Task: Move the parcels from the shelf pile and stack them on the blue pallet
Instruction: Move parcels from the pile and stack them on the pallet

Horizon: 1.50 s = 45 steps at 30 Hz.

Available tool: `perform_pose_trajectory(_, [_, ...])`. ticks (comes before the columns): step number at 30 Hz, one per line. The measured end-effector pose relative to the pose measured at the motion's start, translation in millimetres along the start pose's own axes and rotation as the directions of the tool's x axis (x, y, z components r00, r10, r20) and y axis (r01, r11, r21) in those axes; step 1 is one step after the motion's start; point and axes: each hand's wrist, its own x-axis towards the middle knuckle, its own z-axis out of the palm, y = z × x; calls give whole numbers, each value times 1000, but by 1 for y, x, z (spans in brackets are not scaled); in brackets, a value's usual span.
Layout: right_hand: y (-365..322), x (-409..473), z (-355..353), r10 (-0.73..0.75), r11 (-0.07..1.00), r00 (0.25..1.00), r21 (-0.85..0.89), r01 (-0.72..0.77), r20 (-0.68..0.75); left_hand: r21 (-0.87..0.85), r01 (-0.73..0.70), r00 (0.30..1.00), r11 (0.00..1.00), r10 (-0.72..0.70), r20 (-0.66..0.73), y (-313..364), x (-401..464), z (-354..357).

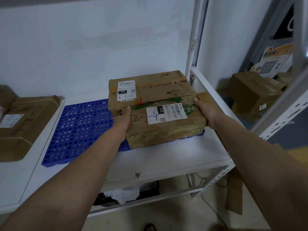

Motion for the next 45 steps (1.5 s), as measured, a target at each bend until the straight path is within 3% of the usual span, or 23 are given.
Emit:
perform_pose_trajectory(17, [-2, -2, 2, -17, 1000, 999, -17, 17, -28, 69, -4, 999, 998, 1, 52, 6, 11, 3])
perform_pose_trajectory(23, [-2, -3, 1, -20, 996, 998, -83, 15, -56, 74, -20, 999, 997, 17, 35, 3, 10, 3])
perform_pose_trajectory(26, [-4, -5, 3, -101, 977, 989, -199, 79, -105, 60, -36, 999, 998, 34, 24, 5, 5, -2])
perform_pose_trajectory(28, [-8, -6, 5, -257, 882, 950, -445, 157, -175, 139, -80, 996, 987, 84, -28, 6, 2, -9])
perform_pose_trajectory(30, [-15, -12, 12, -416, 716, 890, -670, 195, -185, 316, -138, 983, 939, 168, -70, 7, -3, -20])
perform_pose_trajectory(33, [-22, -24, 34, -577, 415, 815, -875, 250, -41, 639, -277, 935, 718, 355, 5, 6, -11, -38])
perform_pose_trajectory(36, [-19, -37, 64, -683, 171, 711, -909, 380, 169, 821, -303, 888, 484, 457, 58, -2, -25, -57])
perform_pose_trajectory(38, [-14, -43, 87, -644, 99, 721, -907, 408, 254, 871, -295, 861, 392, 505, 65, -10, -37, -71])
perform_pose_trajectory(42, [-1, -57, 128, -613, 85, 703, -855, 511, 359, 942, -250, 852, 226, 514, 103, -27, -61, -103])
perform_pose_trajectory(45, [3, -69, 153, -577, 67, 698, -827, 558, 424, 951, -216, 866, 220, 494, 82, -34, -76, -129])
